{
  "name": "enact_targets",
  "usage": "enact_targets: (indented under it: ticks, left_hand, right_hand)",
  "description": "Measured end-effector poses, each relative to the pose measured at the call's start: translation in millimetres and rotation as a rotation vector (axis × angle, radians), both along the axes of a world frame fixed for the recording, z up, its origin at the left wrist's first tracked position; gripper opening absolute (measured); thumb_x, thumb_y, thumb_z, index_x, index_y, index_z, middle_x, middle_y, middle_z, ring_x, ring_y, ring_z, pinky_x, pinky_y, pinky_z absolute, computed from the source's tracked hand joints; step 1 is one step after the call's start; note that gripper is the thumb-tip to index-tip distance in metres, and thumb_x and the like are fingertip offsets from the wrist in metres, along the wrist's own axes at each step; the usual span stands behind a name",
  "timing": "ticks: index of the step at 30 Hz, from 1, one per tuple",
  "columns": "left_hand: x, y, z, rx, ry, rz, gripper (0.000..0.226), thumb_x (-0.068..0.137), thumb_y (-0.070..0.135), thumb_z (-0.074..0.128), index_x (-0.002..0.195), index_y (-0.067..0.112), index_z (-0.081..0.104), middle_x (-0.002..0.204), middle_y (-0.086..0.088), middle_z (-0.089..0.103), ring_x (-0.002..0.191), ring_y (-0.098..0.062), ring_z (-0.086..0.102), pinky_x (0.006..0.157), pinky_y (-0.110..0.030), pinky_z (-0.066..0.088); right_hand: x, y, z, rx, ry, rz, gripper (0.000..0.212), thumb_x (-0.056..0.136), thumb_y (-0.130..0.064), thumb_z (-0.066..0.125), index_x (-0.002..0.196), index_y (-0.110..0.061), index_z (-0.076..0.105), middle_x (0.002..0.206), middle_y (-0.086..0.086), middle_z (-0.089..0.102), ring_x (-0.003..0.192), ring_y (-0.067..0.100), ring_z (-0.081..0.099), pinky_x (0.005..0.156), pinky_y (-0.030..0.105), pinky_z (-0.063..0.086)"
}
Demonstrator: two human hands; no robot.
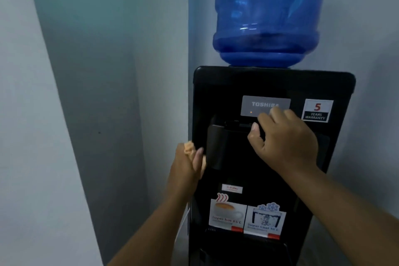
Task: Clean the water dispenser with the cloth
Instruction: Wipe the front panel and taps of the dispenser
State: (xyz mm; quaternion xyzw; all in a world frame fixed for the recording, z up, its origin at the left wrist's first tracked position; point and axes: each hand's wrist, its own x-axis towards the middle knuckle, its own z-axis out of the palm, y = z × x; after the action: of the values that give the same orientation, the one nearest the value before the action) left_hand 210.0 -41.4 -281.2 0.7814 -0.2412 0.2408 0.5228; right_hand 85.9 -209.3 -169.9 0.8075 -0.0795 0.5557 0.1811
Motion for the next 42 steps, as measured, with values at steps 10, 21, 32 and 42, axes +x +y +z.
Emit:
enact_targets:
  ticks: [10, 21, 32, 42]
  left_hand:
    - [24, -23, 96, -0.248, -0.164, 0.016, 0.019, 0.102, 0.043, 0.044, 0.104, 0.025, 0.048, 0.101, 0.005, 0.057, 0.081, -0.001, 0.052, 0.069, -0.018, 0.038]
    - [2, -8, 190, -0.334, -0.132, -0.092, 0.021, 0.104, 0.040, 0.041, 0.096, 0.021, 0.047, 0.081, 0.009, 0.050, 0.066, 0.012, 0.052, 0.060, -0.007, 0.041]
    - [-51, -3, -114, -0.375, 0.487, 0.053, 0.038, 0.099, 0.050, 0.034, 0.080, 0.022, 0.051, 0.076, -0.001, 0.059, 0.076, -0.022, 0.063, 0.067, -0.040, 0.050]
    - [3, -14, 165, -0.528, 0.018, -0.091, 0.036, 0.104, 0.044, 0.032, 0.095, 0.017, 0.054, 0.077, 0.011, 0.055, 0.064, 0.009, 0.054, 0.063, -0.013, 0.043]
  right_hand:
    - [-7, 3, -10, -0.038, -0.027, 0.003, 0.032, 0.095, -0.030, 0.040, 0.077, -0.008, 0.055, 0.074, 0.008, 0.050, 0.066, 0.024, 0.043, 0.057, 0.028, 0.020]
    - [-12, 9, -9, -0.041, -0.029, 0.000, 0.029, 0.093, -0.029, 0.042, 0.077, -0.008, 0.054, 0.074, 0.008, 0.050, 0.066, 0.025, 0.044, 0.058, 0.028, 0.020]
    - [-19, 13, -11, -0.021, -0.003, 0.000, 0.029, 0.093, -0.030, 0.041, 0.078, -0.009, 0.054, 0.075, 0.007, 0.050, 0.067, 0.025, 0.044, 0.057, 0.029, 0.023]
    - [-16, 12, -11, -0.037, 0.007, -0.031, 0.030, 0.094, -0.031, 0.041, 0.081, -0.007, 0.053, 0.079, 0.010, 0.052, 0.071, 0.029, 0.046, 0.058, 0.032, 0.023]
